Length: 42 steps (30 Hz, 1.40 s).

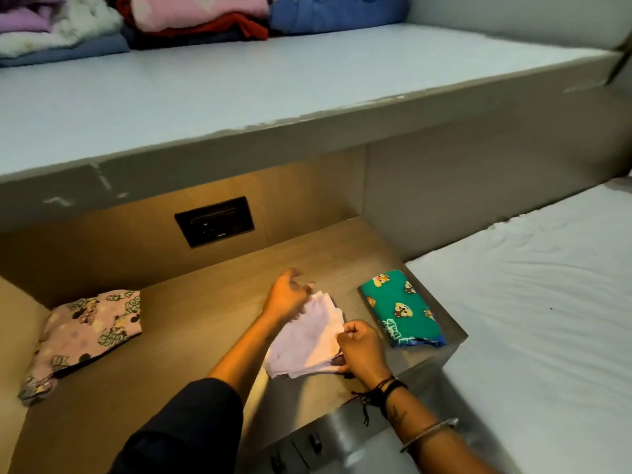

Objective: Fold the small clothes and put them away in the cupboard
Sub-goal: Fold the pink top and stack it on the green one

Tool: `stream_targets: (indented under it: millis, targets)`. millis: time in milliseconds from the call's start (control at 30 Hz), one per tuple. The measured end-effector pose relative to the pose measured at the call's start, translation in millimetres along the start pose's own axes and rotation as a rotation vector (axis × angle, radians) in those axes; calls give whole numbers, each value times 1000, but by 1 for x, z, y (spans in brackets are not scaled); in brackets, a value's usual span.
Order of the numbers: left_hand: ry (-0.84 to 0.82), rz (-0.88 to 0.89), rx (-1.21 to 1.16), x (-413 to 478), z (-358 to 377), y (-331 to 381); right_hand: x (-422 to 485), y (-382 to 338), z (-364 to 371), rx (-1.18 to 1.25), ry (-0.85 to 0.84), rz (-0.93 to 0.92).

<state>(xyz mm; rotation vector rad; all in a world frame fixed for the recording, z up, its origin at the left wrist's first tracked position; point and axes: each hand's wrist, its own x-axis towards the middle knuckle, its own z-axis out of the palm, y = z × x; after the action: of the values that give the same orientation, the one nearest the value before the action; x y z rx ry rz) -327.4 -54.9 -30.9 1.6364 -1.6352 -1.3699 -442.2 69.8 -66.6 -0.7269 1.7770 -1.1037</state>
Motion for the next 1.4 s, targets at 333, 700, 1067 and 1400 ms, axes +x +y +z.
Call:
stream_targets:
  millis: [333, 700, 1067, 1400]
  targets:
    - [250, -298, 128, -22, -38, -56, -32, -4, 28, -1010, 80, -760]
    - [189, -357, -85, -28, -35, -43, -43, 12, 73, -868, -56, -674]
    - [249, -114, -232, -24, 7, -5, -25, -4, 29, 181, 29, 11]
    - [78, 208, -196, -52, 35, -36, -27, 3, 11, 7, 116, -4]
